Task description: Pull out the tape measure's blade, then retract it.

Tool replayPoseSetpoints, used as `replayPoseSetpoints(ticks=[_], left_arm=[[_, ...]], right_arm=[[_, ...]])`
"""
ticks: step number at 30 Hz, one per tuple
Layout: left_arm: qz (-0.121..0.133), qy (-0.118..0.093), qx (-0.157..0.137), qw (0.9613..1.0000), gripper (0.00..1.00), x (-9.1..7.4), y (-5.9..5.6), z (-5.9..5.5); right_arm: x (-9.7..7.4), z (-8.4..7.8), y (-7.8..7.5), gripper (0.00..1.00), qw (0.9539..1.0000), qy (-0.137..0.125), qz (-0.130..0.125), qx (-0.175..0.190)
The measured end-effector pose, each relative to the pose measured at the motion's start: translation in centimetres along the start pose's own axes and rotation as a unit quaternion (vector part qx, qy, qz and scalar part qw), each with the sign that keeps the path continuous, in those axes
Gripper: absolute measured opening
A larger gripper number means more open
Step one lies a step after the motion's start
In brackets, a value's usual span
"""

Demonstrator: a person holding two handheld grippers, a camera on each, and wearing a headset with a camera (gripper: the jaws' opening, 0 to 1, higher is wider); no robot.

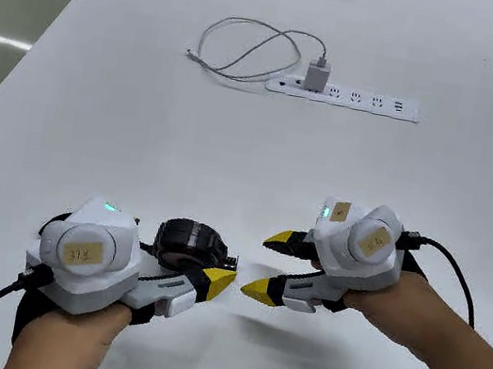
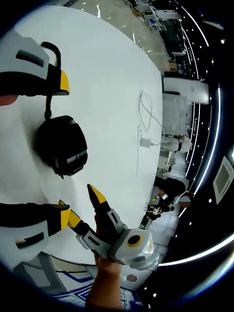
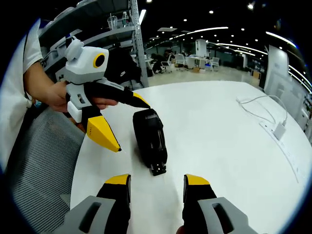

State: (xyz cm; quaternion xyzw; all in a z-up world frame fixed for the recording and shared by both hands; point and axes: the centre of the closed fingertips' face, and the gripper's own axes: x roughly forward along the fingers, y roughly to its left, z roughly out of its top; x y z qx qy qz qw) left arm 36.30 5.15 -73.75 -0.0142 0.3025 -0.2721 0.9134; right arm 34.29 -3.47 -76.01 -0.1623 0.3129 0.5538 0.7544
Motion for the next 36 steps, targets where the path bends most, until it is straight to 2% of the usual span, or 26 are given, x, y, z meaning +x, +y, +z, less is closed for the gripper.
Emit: replayPoseSetpoints(ticks=[16,22,24,36], left_arm=[[-0.008,0.002,0.066,0.9978,0.92,-1.2,-0.1,-0.2],[-0.013,0.003,0.089,0.9959,0.92,-1.8,0.0,-0.3],[-0.013,0.005,0.106,0.9943,0.92,-2.0,0.1,-0.4],[-0.019,0.01,0.122,0.9923,0.92,-2.8,0.3,-0.8]], right_arm=[[-2.2,0.3,0.1,0.41,0.9995,-0.015,-0.027,0.004],[-2.9,0.5,0.2,0.42,0.999,-0.025,-0.036,0.005],[-3.2,0.5,0.2,0.43,0.9988,-0.03,-0.039,0.006],[-4.3,0.6,0.0,0.46,0.9976,-0.041,-0.056,0.01]])
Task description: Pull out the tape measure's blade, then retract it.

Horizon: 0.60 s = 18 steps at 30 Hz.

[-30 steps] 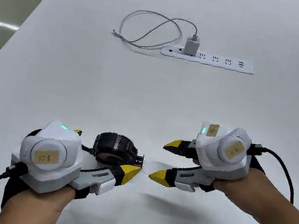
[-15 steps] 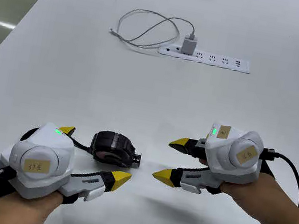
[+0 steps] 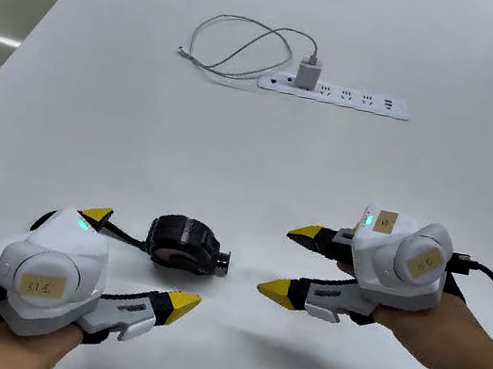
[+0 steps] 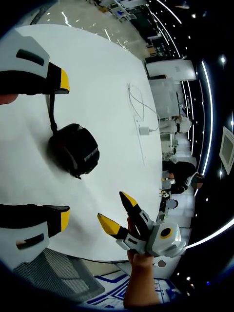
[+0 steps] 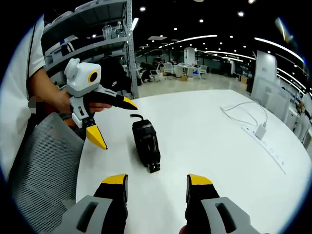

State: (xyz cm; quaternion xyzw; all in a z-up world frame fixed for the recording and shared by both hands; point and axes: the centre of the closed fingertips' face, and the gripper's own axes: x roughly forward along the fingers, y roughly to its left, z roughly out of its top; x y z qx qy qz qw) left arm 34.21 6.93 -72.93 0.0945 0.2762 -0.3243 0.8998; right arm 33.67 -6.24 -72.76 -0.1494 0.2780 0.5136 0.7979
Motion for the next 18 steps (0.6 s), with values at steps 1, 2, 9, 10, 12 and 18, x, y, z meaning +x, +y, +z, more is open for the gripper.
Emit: replayPoseSetpoints(ticks=[1,2,9,10,12,18], left_arm=[[-0.002,0.0,0.0,1.0,0.92,-0.1,0.0,0.0],[-0.003,-0.001,0.0,1.0,0.92,-0.2,0.0,0.0],[-0.012,0.003,0.007,0.9999,0.94,-1.0,0.3,-0.2],[-0.013,0.002,0.005,0.9999,0.94,-1.1,0.3,-0.2],[-0.017,0.005,0.005,0.9998,0.94,-1.4,0.4,-0.4],[-0.02,0.004,0.011,0.9997,0.95,-2.3,0.6,-0.3]], right_arm=[[-0.2,0.1,-0.1,0.47,1.0,-0.003,-0.005,0.001],[-0.3,0.1,0.0,0.47,1.0,-0.004,-0.006,0.001],[-1.6,0.5,-0.6,0.56,0.999,-0.025,-0.035,0.015],[-1.8,0.5,-0.5,0.58,0.9988,-0.028,-0.036,0.018],[-2.3,0.5,-0.7,0.61,0.9982,-0.032,-0.044,0.024],[-4.1,0.3,-1.3,0.66,0.9957,-0.037,-0.077,0.035]])
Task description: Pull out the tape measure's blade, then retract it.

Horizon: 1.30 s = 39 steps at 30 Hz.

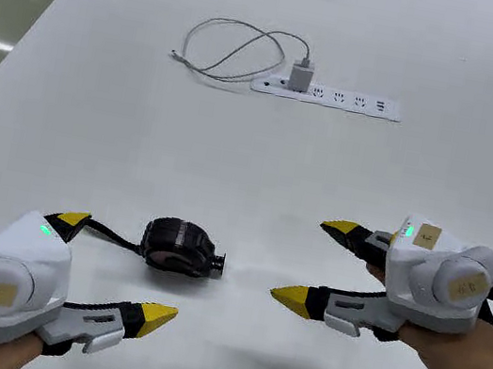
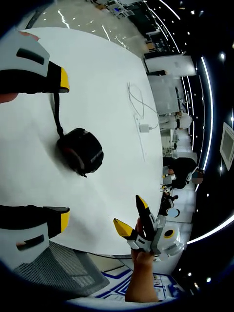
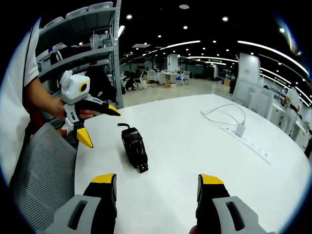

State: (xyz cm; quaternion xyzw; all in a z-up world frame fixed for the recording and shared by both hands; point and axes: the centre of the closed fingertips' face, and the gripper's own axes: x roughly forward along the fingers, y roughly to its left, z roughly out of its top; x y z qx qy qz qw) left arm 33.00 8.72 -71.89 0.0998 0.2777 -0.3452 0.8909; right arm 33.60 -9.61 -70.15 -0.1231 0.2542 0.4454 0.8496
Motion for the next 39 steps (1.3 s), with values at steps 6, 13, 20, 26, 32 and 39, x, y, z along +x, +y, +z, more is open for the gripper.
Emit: replayPoseSetpoints(ticks=[6,13,20,26,32,39], left_arm=[[-0.009,-0.004,0.004,0.9999,0.95,-0.7,0.1,-0.1],[-0.019,0.0,0.005,0.9998,0.97,-1.5,0.6,-0.4],[-0.03,-0.005,0.003,0.9995,0.99,-2.5,0.7,-0.1],[-0.032,-0.001,0.0,0.9995,0.99,-3.2,1.1,-0.5],[-0.03,0.003,0.002,0.9995,0.99,-4.1,1.5,-1.0],[-0.022,0.004,0.0,0.9998,0.99,-5.2,2.5,-1.3]], right_arm=[[-1.7,-0.3,-0.4,0.7,0.9995,-0.005,-0.024,0.018],[-3.1,-1.3,-0.1,0.72,0.9991,0.003,-0.035,0.026],[-4.7,-1.6,-0.1,0.79,0.9982,-0.002,-0.048,0.036],[-5.8,-2.0,-0.2,0.83,0.9975,0.0,-0.057,0.041],[-7.1,-2.5,-0.4,0.86,0.997,0.005,-0.065,0.042],[-8.2,-3.2,-0.3,0.89,0.9961,0.011,-0.072,0.05]])
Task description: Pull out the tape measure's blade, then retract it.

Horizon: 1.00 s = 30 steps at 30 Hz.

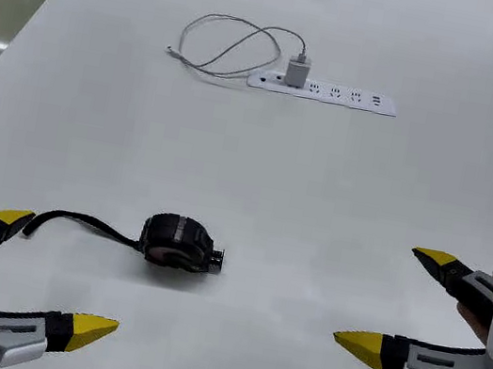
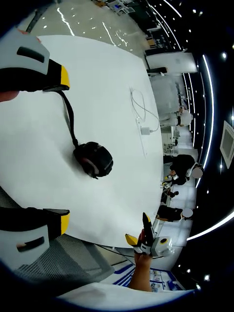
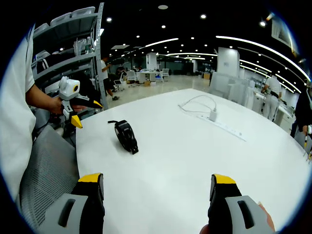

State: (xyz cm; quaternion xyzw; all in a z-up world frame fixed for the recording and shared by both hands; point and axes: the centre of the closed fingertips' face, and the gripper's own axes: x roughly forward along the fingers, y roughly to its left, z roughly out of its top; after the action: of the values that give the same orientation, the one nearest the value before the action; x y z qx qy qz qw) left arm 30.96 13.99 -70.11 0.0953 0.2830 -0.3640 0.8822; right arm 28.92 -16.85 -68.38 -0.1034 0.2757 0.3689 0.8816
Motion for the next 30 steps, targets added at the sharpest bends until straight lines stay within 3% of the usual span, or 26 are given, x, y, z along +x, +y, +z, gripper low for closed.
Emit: replayPoseSetpoints(ticks=[7,16,30], left_arm=[[0.013,0.007,-0.008,0.9999,0.99,-0.6,1.4,-0.7],[0.002,0.019,-0.008,0.9998,0.99,-1.3,1.2,-1.5],[0.004,0.026,0.001,0.9997,0.99,-2.1,1.4,-1.9]], right_arm=[[-1.1,-1.0,-0.7,0.91,0.9998,0.008,-0.013,0.011],[-2.1,-2.6,-0.6,0.99,0.9995,0.022,-0.011,0.021],[-2.8,-3.9,0.1,0.99,0.9989,0.042,0.004,0.021]])
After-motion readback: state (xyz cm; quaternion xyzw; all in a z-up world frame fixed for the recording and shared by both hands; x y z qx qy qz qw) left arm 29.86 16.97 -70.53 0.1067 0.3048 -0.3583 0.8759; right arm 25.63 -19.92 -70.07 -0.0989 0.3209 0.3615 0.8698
